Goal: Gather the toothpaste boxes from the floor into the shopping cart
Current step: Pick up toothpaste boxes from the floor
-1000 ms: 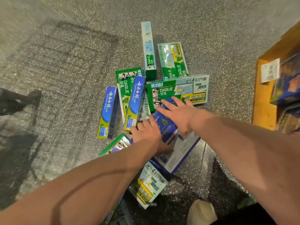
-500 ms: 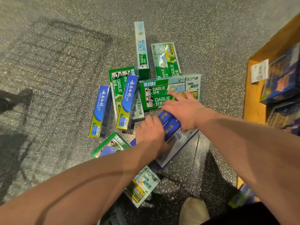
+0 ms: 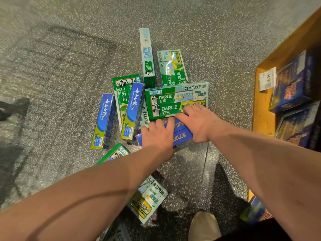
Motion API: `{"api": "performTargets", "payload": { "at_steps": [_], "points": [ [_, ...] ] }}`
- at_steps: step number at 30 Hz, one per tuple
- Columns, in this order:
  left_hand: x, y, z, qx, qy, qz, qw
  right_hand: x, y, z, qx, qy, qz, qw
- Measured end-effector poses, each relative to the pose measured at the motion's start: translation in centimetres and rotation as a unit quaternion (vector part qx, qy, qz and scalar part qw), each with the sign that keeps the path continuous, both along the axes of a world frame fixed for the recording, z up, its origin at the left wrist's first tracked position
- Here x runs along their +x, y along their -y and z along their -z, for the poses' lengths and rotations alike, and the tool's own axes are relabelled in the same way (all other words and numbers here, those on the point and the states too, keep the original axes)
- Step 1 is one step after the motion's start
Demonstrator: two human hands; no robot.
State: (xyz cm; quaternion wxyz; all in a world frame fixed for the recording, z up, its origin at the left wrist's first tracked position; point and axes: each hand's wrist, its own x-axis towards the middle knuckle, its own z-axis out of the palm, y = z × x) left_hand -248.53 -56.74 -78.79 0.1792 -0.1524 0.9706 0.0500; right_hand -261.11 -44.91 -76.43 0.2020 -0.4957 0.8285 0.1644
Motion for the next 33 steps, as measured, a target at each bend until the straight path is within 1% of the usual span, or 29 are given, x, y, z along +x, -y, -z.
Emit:
{"api": "performTargets", "payload": {
  "at_steps": [2,5,9,16,21,24,26,28,30,33],
  "points": [
    [-0.2,0.3,0.2,0.007,-0.010,-0.002,1.000,-0.1,0.2,0.2,-0.003,0.002,-0.014,1.000],
    [-0.2,1.0,0.5,0.022,-0.023,0.008,0.999,-0.1,0.6,0.4,0.004,0.020,-0.003,1.000],
    [0.1,1.2,0.3,0.011,-0.020,0.010,1.000,-0.2,0.8,0.3,0.002,0.021,0.003,1.000],
    [-0.2,1.3,-0.1,0.010,0.022,0.007,1.000,-0.2,1.1,0.5,0.015,0.018,0.006,1.000],
    [-0.6,1.6,-0.2,0.011,0.029,0.016,0.999,-0.2,1.3,0.1,0.024,0.011,0.007,1.000],
    [-0.6,2.2,-0.8,0.024,0.020,0.040,0.999,0.4,1.0,-0.6,0.030,0.008,0.031,0.999],
    [-0.5,2.4,-2.5,0.032,0.015,0.067,0.997,1.1,0.5,-2.2,0.026,0.006,0.053,0.998],
    [-0.3,2.2,-5.5,0.042,0.030,0.086,0.995,1.9,-0.1,-5.2,0.026,0.007,0.072,0.997],
    [0.0,1.9,-9.6,0.056,0.052,0.105,0.992,2.7,-0.8,-9.5,0.027,0.012,0.086,0.996],
    [0.8,1.4,-17.6,0.058,0.053,0.133,0.988,4.1,-1.7,-17.7,0.040,0.019,0.097,0.994]
  ]
}}
